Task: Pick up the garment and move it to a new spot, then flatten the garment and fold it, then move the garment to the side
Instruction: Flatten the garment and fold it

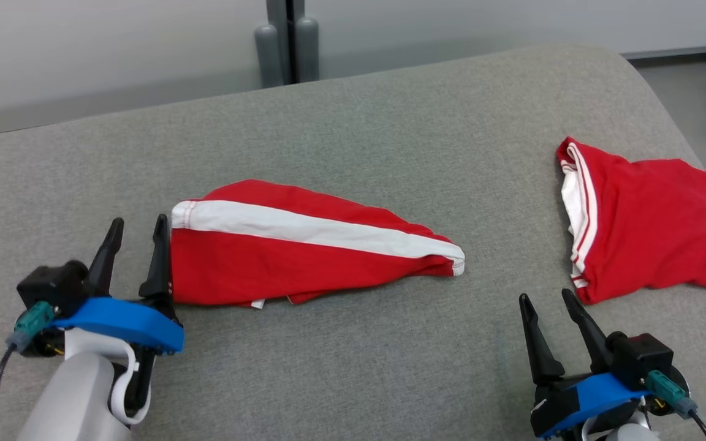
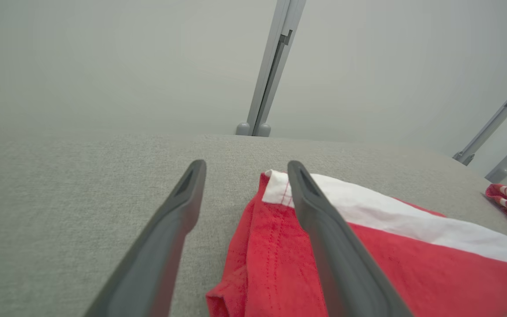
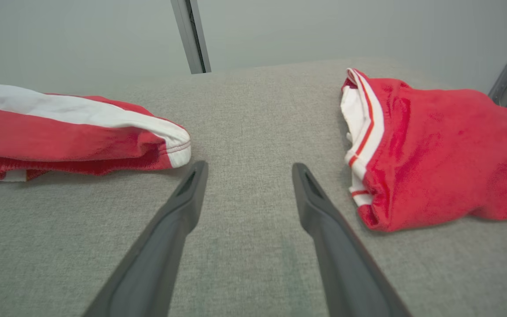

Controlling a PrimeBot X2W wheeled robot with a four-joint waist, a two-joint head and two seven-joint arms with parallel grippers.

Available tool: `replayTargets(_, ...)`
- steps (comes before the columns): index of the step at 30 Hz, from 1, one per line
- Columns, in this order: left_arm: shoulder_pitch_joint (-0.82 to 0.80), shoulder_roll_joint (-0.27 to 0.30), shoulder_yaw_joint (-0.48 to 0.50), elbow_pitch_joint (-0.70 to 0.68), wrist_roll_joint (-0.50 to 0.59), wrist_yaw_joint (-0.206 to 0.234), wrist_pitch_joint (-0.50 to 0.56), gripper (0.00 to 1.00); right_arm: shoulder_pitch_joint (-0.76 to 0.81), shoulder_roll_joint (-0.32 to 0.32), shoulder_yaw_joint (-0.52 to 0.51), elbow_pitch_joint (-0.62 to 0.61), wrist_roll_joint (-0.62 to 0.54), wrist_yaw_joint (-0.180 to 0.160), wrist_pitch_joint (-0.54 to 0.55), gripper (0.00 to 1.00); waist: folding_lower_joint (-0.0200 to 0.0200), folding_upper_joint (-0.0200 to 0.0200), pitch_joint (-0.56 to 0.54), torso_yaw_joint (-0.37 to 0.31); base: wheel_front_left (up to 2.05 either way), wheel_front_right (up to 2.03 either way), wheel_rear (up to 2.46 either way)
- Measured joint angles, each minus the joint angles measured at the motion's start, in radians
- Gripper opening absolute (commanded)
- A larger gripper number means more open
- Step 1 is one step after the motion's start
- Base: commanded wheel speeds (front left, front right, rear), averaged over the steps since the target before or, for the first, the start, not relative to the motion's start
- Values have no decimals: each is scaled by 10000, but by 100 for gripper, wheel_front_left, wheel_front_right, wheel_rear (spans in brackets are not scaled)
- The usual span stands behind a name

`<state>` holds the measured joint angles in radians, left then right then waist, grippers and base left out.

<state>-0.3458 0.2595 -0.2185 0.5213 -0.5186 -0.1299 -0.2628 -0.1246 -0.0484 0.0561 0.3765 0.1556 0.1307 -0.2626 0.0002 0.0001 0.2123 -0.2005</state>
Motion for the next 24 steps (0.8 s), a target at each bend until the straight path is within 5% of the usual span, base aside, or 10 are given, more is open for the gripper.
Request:
replayTargets(12,-1388,1691,-3055,334,-3818,0,0,100,52,-2,128,-502,194,0,0,100,-2,1,579,-557,0,0,0)
replayTargets(19,-1599,2316,-4713,165,-4989,0,2,100,42,-4,163,-477,217,0,0,100,-2,1,656,-462,0,0,0)
replayTargets(21,-1760,2458,-5032,161,-5083,0,0,18,11,-2,184,-445,217,0,0,100,-1,1,648,-431,0,0,0)
replayTargets(22,-1801,2476,-5104,150,-5127,0,0,0,-6,-2,196,-426,217,0,0,100,-1,1,626,-408,0,0,0)
replayTargets(24,-1853,2468,-5246,150,-5202,0,0,0,-5,0,205,-372,213,0,0,100,-1,1,535,-344,0,0,0)
